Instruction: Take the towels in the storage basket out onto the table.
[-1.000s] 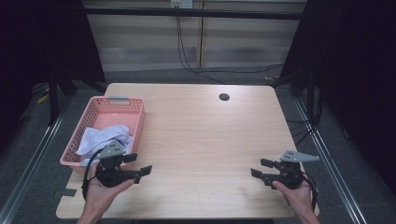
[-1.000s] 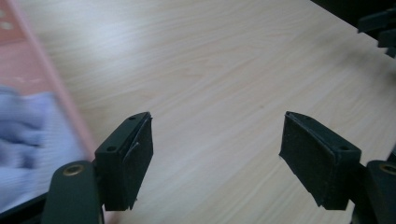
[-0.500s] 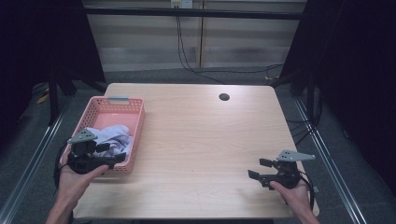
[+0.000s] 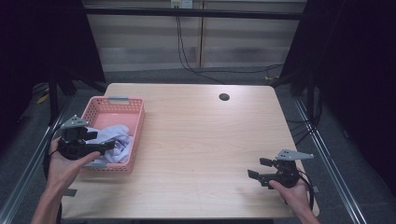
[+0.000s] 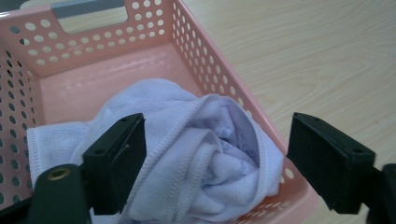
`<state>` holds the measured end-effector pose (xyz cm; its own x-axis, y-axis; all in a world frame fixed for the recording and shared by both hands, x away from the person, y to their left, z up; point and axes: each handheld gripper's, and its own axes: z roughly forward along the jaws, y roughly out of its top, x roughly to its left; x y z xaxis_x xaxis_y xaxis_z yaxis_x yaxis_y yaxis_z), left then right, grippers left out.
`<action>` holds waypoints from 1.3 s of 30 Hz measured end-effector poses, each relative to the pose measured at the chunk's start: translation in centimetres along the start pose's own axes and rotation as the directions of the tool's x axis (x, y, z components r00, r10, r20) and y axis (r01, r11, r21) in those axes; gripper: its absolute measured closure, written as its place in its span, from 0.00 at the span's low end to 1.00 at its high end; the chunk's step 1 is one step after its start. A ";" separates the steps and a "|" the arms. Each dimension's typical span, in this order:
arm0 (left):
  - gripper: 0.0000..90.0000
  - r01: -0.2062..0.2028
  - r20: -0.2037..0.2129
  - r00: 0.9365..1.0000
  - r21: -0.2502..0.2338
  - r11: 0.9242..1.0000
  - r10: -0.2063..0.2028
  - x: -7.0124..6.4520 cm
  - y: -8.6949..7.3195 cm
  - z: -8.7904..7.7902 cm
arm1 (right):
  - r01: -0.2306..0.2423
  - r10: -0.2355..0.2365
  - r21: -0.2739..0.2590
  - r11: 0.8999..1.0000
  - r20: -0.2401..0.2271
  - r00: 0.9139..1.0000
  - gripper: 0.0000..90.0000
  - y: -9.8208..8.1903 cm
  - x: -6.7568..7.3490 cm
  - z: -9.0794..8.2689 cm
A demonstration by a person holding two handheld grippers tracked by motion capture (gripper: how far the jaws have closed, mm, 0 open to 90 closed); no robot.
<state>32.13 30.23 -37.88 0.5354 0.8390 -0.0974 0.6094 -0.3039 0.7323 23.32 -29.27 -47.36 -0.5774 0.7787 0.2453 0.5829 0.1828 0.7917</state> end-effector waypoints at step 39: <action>0.00 0.055 -0.128 0.992 0.513 0.857 0.013 5.1 0.2 11.2 | -0.010 0.011 0.038 0.999 -0.026 1.000 0.19 -0.1 0.1 0.5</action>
<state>41.52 29.39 -45.83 0.4642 0.8857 -0.0006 0.8513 -0.4460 0.2762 23.50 -28.87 -47.68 -0.5855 0.7651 0.2681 0.6101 0.1980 0.7672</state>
